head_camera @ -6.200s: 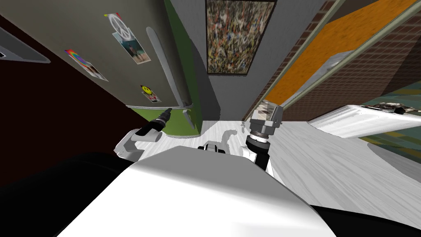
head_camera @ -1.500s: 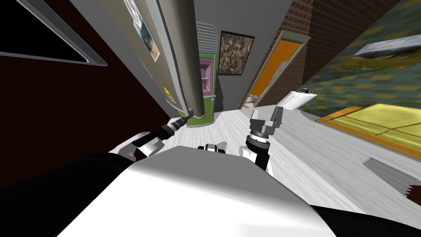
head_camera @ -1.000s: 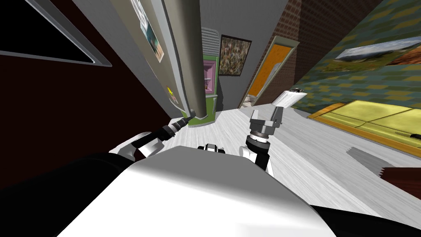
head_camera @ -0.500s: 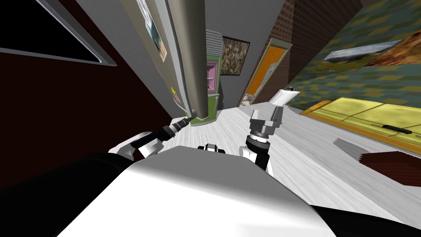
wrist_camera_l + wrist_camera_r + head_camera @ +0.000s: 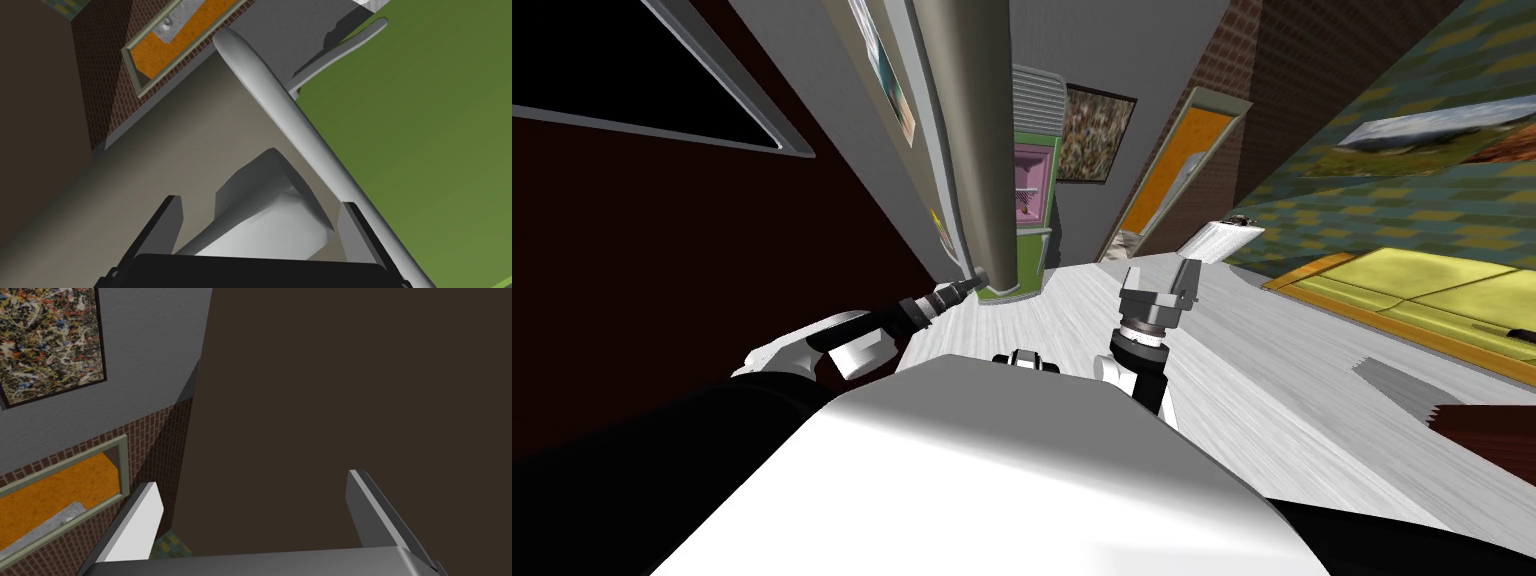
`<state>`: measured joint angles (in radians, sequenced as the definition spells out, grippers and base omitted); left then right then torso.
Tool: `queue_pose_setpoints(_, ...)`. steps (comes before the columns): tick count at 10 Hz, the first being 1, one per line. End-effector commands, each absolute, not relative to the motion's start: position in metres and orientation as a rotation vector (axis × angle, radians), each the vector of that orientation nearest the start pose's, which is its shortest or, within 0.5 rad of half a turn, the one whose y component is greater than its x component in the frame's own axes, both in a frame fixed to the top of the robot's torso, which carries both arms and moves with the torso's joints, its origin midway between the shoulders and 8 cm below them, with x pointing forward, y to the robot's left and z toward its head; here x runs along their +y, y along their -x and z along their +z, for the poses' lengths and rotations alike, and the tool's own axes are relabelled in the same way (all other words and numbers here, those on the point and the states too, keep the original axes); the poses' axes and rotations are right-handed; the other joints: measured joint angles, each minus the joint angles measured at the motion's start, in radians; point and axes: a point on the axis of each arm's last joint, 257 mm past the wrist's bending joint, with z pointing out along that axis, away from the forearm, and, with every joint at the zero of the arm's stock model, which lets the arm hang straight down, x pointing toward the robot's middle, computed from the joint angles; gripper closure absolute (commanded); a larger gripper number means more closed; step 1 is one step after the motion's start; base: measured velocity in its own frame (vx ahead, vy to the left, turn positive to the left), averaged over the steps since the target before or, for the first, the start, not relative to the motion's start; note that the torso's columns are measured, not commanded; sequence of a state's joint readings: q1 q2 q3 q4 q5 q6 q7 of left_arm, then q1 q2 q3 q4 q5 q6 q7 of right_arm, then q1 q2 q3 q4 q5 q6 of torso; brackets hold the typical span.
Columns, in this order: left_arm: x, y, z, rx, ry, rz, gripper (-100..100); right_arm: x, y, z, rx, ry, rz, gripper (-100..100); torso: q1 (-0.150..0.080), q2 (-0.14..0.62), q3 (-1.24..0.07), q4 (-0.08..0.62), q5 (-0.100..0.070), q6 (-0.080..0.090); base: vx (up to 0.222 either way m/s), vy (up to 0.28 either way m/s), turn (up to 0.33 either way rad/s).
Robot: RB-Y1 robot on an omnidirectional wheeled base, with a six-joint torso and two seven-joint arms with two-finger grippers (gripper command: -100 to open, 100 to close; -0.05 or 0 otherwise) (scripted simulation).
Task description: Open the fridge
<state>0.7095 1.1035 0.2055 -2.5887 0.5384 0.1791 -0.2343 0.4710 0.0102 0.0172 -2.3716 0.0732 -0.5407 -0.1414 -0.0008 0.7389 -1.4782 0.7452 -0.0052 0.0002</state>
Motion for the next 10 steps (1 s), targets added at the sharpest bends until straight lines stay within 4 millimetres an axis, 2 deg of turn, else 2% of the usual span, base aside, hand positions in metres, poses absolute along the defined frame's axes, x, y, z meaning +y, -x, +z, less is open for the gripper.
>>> queue_pose_setpoints(1, 0.221, -0.351, -0.047, 1.778, 0.299, -0.992, -100, -0.257, -0.319, 0.079, 0.507, -0.54, 1.449, 0, 0.003, 0.004, 0.002, 0.002, 0.001, -0.001, 0.021, -0.023, 0.049)
queue_pose_setpoints(4, 0.218, -0.351, -0.035, 1.785, 0.28, -1.007, -100, -0.257, -0.319, 0.079, 0.507, -0.54, 1.449, 0, 0.002, 0.004, 0.001, 0.006, -0.003, -0.002, 0.0, -0.019, 0.07)
queue_pose_setpoints(6, 0.219, -0.351, -0.034, 1.783, 0.278, -1.006, -100, -0.257, -0.319, 0.079, 0.507, -0.54, 1.449, 0, -0.004, 0.006, 0.001, 0.009, -0.006, 0.0, 0.008, -0.013, 0.009)
queue_pose_setpoints(10, 0.216, -0.351, -0.029, 1.788, 0.268, -1.014, -100, -0.257, -0.319, 0.079, 0.507, -0.54, 1.449, 0, -0.003, 0.008, 0.001, 0.012, -0.007, -0.002, 0.004, -0.008, 0.023)
